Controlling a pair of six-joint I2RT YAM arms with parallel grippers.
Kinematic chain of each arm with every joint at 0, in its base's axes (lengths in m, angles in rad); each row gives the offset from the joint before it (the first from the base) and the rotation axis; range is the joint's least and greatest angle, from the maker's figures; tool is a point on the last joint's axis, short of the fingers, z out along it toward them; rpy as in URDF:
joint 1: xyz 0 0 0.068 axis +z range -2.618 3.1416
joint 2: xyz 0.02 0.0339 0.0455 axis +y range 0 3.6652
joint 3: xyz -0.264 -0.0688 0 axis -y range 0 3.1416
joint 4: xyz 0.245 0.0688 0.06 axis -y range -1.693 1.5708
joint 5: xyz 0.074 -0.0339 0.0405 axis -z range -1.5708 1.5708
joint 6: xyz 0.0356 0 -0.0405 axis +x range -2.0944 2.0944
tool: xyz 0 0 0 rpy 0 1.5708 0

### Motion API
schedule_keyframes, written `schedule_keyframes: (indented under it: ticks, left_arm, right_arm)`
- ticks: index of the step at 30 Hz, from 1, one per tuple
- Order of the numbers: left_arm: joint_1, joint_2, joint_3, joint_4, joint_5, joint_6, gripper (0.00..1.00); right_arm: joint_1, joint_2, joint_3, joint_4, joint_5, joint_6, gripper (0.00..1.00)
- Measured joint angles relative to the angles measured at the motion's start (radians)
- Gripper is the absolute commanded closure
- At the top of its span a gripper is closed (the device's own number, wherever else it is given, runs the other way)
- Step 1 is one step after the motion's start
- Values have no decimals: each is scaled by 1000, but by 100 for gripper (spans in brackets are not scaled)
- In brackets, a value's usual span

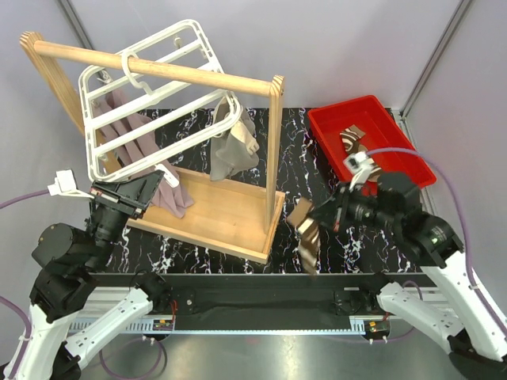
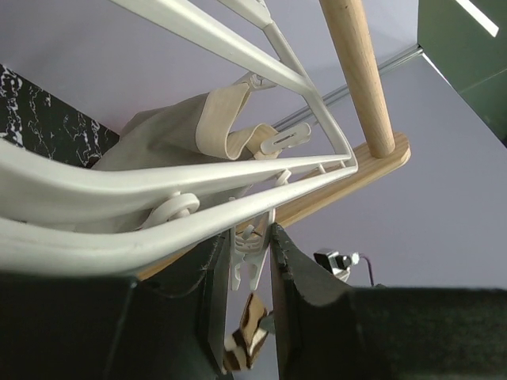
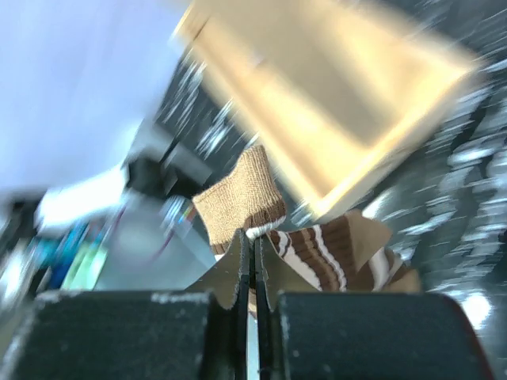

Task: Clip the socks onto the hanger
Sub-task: Clamp the sock onto the hanger.

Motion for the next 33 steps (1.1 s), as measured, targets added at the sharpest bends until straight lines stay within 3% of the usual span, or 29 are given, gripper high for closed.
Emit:
schedule_keyframes:
  ticks: [6, 12, 20, 25, 33]
  left_arm:
    - [0, 2, 0, 0, 3, -8, 100]
    - [0, 2, 0, -1, 3, -23, 100]
    - [0, 3, 0, -1, 3, -25, 100]
    - [0, 3, 0, -1, 3, -26, 100]
    - [0, 3, 0, -1, 3, -26, 100]
  right_arm:
    - [373, 40, -68, 143, -11, 94, 100]
    - [675, 303, 31, 358, 158, 81, 100]
    - [716, 544, 254, 538, 295, 5, 100]
    - [716, 625, 393, 563, 362, -20, 100]
    - [716, 673, 428, 573, 397, -31, 100]
